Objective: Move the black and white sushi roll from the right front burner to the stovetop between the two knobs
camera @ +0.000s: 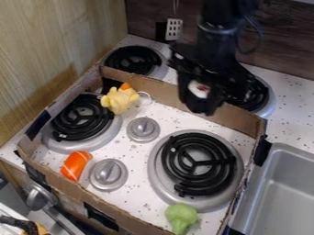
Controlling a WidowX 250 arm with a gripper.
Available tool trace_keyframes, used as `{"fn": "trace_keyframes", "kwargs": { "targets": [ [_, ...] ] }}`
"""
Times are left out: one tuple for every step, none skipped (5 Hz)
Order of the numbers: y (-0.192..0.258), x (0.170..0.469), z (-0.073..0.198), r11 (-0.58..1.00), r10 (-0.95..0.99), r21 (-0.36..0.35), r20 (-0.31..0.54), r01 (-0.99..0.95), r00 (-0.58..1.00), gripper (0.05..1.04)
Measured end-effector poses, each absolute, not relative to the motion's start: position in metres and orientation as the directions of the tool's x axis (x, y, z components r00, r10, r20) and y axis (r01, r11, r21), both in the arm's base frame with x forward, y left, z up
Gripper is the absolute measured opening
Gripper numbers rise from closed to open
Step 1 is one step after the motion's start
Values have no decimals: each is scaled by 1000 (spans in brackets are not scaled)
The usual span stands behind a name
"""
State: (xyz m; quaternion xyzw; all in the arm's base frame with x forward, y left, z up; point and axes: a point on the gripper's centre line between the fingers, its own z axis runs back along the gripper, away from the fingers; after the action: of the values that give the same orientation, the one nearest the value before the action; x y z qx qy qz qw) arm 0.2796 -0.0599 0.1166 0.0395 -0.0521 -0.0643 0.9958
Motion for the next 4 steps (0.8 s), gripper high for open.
{"fn": "trace_keyframes", "kwargs": {
  "targets": [
    [-45, 263, 135, 989, -100, 125, 115, 85, 988, 540],
    [-9, 248, 142, 993, -33, 117, 121, 19, 992, 540],
    [16, 243, 129, 996, -40, 80, 124, 30, 991, 540],
    [32, 246, 109, 998, -54, 30, 142, 51, 988, 540]
  ]
}}
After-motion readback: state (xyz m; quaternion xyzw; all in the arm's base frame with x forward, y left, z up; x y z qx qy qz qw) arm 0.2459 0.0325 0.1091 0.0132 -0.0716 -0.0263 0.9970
